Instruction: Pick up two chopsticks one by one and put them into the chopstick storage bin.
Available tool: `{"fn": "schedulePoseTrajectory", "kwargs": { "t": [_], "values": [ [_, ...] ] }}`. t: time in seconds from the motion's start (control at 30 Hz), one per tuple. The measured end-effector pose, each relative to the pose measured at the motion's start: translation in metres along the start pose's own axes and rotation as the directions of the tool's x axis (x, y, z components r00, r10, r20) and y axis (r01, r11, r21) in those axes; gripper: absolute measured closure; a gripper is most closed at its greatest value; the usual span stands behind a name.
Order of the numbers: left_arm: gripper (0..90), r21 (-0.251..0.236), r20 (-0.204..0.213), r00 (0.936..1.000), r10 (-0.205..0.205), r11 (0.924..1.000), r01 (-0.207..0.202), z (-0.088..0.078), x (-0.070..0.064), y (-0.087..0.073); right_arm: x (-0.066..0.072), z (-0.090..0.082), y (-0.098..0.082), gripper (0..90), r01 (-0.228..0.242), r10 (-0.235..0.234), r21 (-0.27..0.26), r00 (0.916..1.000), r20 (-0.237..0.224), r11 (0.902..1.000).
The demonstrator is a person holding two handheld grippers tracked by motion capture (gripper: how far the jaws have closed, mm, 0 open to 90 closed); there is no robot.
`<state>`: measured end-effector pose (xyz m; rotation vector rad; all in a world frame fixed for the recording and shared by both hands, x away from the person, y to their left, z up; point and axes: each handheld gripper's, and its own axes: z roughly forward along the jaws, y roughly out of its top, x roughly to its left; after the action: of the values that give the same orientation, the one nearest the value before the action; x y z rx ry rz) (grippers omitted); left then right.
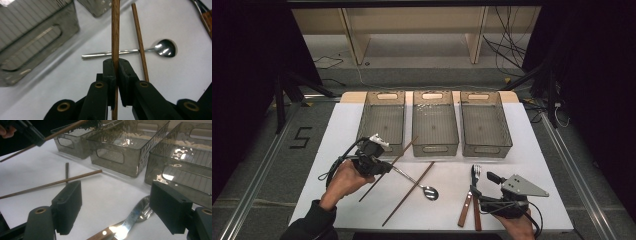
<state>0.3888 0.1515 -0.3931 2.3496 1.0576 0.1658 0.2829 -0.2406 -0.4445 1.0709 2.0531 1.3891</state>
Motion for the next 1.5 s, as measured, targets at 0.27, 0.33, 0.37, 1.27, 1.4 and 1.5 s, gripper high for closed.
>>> {"fn": "schedulePoseTrajectory", "kwargs": {
  "t": [0.27, 0.33, 0.37, 1.27, 1.4, 1.5],
  "values": [
    [84.5, -0.072, -0.035, 0.9991, -0.025, 0.9971, 0.023, -0.028, 0.022, 0.019, 0.0, 0.0, 0.0, 26.9, -0.003, 0.003, -0.003, 1.0, -0.001, 1.0],
    [84.5, -0.091, -0.034, 0.9985, -0.043, 0.9951, 0.039, -0.032, 0.029, 0.024, 0.0, 0.0, 0.0, 26.8, -0.002, 0.002, -0.003, 1.0, 0.0, 1.0],
    [84.5, -0.104, -0.027, 0.9983, -0.052, 0.9934, 0.049, -0.034, 0.032, 0.026, 0.0, 0.0, 0.0, 26.9, 0.0, 0.0, -0.003, 1.0, -0.001, 1.0],
    [84.4, -0.241, -0.116, 0.982, -0.149, 0.9633, 0.117, -0.027, 0.093, 0.08, -0.002, -0.001, -0.001, 26.9, -0.007, 0.007, -0.008, 1.0, -0.002, 0.9999],
    [84.4, -0.255, -0.124, 0.9793, -0.16, 0.9589, 0.124, -0.025, 0.101, 0.085, -0.002, -0.001, -0.001, 26.9, -0.006, 0.006, -0.01, 1.0, -0.002, 0.9999],
    [84.4, -0.256, -0.13, 0.9771, -0.168, 0.9577, 0.131, -0.023, 0.105, 0.088, -0.002, -0.001, -0.001, 26.9, -0.009, 0.009, -0.009, 1.0, -0.003, 0.9999]
  ]
}}
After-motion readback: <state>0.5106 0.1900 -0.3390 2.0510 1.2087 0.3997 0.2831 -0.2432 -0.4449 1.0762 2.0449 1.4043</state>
